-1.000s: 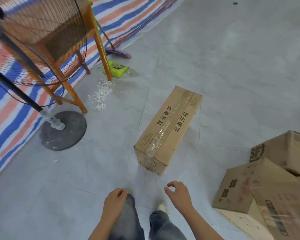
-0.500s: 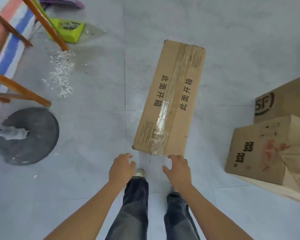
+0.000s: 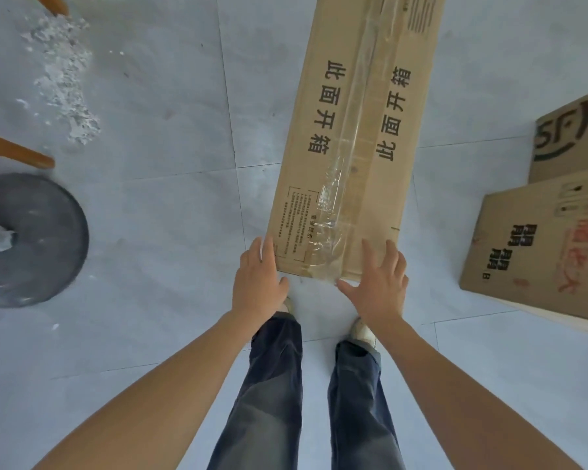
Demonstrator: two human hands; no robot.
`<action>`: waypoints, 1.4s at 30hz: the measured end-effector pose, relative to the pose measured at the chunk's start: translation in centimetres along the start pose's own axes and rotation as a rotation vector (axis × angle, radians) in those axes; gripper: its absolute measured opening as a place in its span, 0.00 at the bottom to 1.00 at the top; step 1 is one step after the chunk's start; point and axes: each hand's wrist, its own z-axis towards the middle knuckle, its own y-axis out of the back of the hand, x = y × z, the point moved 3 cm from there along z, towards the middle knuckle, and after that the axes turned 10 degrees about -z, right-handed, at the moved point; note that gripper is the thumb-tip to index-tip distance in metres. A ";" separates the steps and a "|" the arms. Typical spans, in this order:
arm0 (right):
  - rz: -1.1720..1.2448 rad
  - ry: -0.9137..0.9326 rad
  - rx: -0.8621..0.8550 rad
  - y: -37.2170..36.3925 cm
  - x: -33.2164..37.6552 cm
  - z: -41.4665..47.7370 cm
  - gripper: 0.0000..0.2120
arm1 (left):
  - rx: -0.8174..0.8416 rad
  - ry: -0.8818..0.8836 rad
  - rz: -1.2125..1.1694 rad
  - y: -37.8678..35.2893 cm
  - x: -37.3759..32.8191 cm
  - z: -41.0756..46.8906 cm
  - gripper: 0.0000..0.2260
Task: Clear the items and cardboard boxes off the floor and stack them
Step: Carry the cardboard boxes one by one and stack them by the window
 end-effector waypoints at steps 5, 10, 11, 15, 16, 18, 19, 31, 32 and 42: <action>0.179 -0.019 0.042 -0.4 -1.4 1.5 0.45 | 0.029 0.117 -0.356 0.0 0.2 2.4 0.24; 0.479 -0.060 0.049 -0.4 -2.6 2.8 0.51 | 0.053 0.208 -0.557 0.0 -0.5 4.2 0.19; 0.612 -0.120 0.070 -0.4 -3.0 3.2 0.52 | 0.051 0.223 -0.587 0.1 -0.6 4.5 0.20; 1.050 -0.298 0.189 -0.4 -4.1 4.4 0.52 | 0.068 0.274 -0.704 0.1 -0.7 4.9 0.24; 1.095 -0.315 0.212 -0.5 -4.2 4.6 0.51 | 0.076 0.280 -0.733 0.0 -0.7 4.9 0.25; 1.160 -0.339 0.236 -0.6 -4.1 4.9 0.48 | 0.097 0.298 -0.778 0.0 -0.9 5.0 0.26; 1.184 -0.342 0.238 -0.6 -4.1 5.2 0.46 | 0.109 0.313 -0.792 -0.1 -0.8 5.2 0.28; 1.255 -0.273 0.221 2.0 -2.8 5.4 0.38 | 0.130 0.312 -0.881 2.7 -1.3 6.1 0.26; 1.259 -0.268 0.206 2.6 -2.9 5.4 0.38 | 0.123 0.288 -0.880 3.3 -1.7 6.0 0.25; 1.349 -0.304 0.191 9.4 -4.5 1.2 0.26 | 0.224 0.169 -0.939 9.0 -7.2 2.3 0.22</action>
